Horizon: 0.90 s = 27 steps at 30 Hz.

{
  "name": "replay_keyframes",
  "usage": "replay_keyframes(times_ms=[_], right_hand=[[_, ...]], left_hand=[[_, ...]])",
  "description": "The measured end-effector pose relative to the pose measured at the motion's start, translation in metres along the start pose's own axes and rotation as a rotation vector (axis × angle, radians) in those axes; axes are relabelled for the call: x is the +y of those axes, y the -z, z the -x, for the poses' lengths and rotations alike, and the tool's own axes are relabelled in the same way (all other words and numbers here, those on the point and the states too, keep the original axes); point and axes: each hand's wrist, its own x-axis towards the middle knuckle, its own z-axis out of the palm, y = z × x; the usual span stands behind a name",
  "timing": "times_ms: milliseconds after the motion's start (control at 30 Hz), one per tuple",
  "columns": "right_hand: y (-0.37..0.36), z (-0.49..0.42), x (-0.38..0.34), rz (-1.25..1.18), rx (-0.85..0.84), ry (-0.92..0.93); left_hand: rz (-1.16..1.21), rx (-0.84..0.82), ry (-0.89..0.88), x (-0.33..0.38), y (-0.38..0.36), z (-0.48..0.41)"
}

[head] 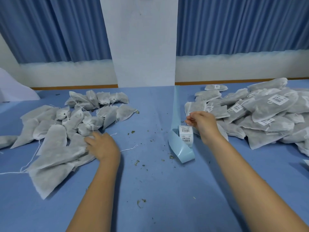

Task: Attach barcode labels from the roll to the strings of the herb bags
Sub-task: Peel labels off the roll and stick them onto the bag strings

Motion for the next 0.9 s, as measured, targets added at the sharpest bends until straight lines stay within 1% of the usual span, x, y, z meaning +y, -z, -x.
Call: replay_keyframes(times_ms=[33, 133, 200, 267, 333, 400, 433, 467, 500, 533, 567, 600, 633, 667, 767, 833, 900], right_hand=[[-0.004, 0.002, -0.002, 0.001, -0.008, 0.008], [-0.016, 0.006, -0.004, 0.017, -0.017, 0.042], [-0.022, 0.008, -0.004, 0.041, -0.026, 0.073], [-0.025, 0.011, -0.003, 0.062, -0.063, 0.110], [-0.025, 0.014, -0.003, 0.103, -0.123, 0.153], [-0.024, 0.016, -0.002, 0.164, -0.176, 0.193], [-0.024, 0.016, -0.002, 0.194, -0.197, 0.207], [-0.023, 0.017, -0.002, 0.221, -0.219, 0.216], [-0.023, 0.017, -0.002, 0.246, -0.241, 0.222], [-0.023, 0.017, -0.001, 0.269, -0.260, 0.227], [-0.023, 0.018, -0.001, 0.288, -0.275, 0.232], [-0.023, 0.019, -0.001, 0.301, -0.287, 0.236], [-0.024, 0.019, -0.001, 0.309, -0.295, 0.239], [-0.025, 0.020, -0.001, 0.314, -0.302, 0.240], [-0.028, 0.020, 0.000, 0.319, -0.327, 0.235], [-0.030, 0.020, 0.002, 0.332, -0.345, 0.236], [-0.031, 0.021, 0.004, 0.349, -0.360, 0.238]], left_hand=[[0.034, 0.007, -0.062, 0.002, 0.002, 0.002], [0.111, 0.005, -0.344, 0.014, 0.005, 0.011], [0.274, -0.028, -0.479, 0.025, 0.012, 0.020], [0.481, -0.071, -0.536, 0.037, 0.018, 0.028], [0.668, -0.141, -0.555, 0.046, 0.022, 0.035], [0.774, -0.179, -0.562, 0.051, 0.024, 0.038], [0.761, -0.156, -0.572, 0.052, 0.024, 0.037], [0.662, -0.100, -0.578, 0.053, 0.024, 0.036], [0.490, -0.042, -0.567, 0.052, 0.022, 0.034], [0.315, -0.033, -0.543, 0.051, 0.021, 0.034], [0.200, -0.101, -0.519, 0.051, 0.021, 0.033], [0.164, -0.203, -0.509, 0.052, 0.021, 0.033], [0.179, -0.277, -0.505, 0.053, 0.020, 0.033], [0.210, -0.297, -0.508, 0.055, 0.020, 0.033], [0.275, -0.217, -0.544, 0.057, 0.024, 0.031], [0.362, -0.231, -0.577, 0.060, 0.025, 0.033], [0.476, -0.232, -0.568, 0.065, 0.024, 0.035]])
